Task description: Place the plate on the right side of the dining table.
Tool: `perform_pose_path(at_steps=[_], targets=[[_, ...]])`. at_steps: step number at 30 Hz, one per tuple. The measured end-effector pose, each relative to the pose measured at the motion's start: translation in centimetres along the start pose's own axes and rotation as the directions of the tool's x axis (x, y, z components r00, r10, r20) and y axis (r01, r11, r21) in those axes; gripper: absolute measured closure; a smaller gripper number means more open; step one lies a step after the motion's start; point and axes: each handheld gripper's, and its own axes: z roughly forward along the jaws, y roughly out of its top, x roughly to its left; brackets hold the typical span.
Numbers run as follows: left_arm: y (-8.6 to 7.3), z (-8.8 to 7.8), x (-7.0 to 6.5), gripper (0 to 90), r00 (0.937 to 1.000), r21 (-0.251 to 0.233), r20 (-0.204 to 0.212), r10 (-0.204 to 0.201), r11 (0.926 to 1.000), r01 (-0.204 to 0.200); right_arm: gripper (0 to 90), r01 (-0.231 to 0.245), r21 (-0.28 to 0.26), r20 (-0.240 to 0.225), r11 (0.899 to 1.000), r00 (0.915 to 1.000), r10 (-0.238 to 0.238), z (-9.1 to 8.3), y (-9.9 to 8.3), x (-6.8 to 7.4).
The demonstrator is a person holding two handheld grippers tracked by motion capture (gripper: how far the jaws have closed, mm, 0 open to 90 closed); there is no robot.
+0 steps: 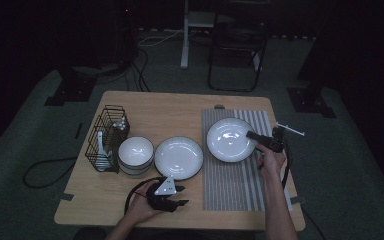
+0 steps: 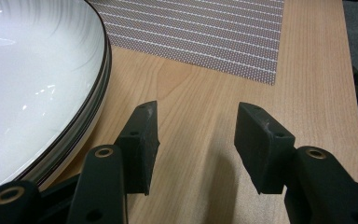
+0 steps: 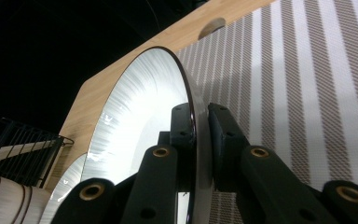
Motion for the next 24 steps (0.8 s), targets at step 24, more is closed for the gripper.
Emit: perform_pose_path(at_steps=[24], targets=[[0.0, 0.4, 0.0, 50.4, 0.9999, 0.018, -0.010, 0.005, 0.9998, -0.005, 81.1, -0.028, 0.021, 0.064, 0.999, 0.9976, 0.027, -1.0, -2.0, -3.4]])
